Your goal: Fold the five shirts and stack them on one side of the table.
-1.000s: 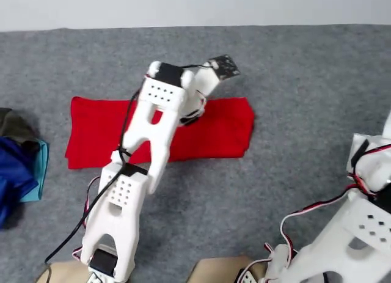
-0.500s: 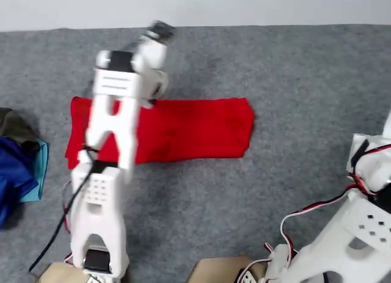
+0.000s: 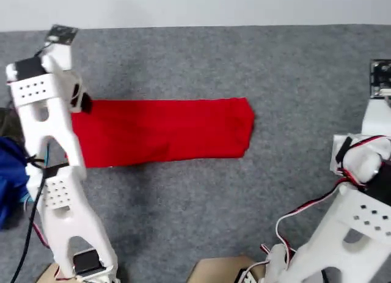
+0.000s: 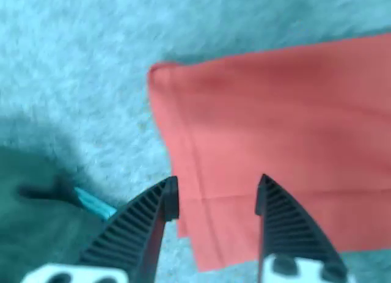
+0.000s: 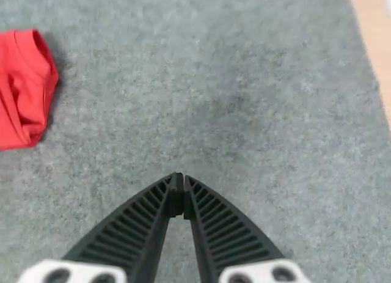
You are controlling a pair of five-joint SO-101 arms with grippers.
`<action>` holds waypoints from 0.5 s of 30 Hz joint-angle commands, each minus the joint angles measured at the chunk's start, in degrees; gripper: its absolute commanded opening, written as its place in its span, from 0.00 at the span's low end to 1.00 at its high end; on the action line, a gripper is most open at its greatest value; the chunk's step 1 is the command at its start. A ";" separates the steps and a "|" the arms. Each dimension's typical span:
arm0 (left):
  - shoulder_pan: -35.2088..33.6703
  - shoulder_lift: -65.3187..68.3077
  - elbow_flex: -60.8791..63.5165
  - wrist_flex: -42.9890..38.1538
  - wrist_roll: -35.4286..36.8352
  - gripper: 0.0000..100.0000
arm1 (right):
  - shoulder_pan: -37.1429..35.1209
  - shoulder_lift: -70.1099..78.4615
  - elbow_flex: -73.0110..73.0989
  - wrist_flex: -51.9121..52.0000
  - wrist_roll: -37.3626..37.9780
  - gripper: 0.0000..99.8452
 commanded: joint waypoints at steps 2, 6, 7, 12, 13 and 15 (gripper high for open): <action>-2.37 2.64 -0.13 -2.73 -2.99 0.22 | -0.75 -0.75 0.53 -1.01 0.53 0.01; -2.90 6.24 -0.13 -5.27 -4.22 0.22 | -0.75 -0.66 0.53 -1.01 0.53 0.01; -2.99 7.03 -0.13 -6.15 -4.22 0.22 | -0.75 -0.66 0.62 -1.01 0.53 0.01; -1.93 10.55 -0.13 -8.44 -4.22 0.22 | -0.75 -0.66 0.62 -1.01 0.53 0.01; -1.49 11.43 -0.13 -8.44 -4.22 0.22 | -0.75 -0.66 0.62 -1.01 0.53 0.01; -0.70 13.27 -0.13 -8.35 -4.84 0.21 | -0.75 -0.66 0.62 -1.01 0.53 0.01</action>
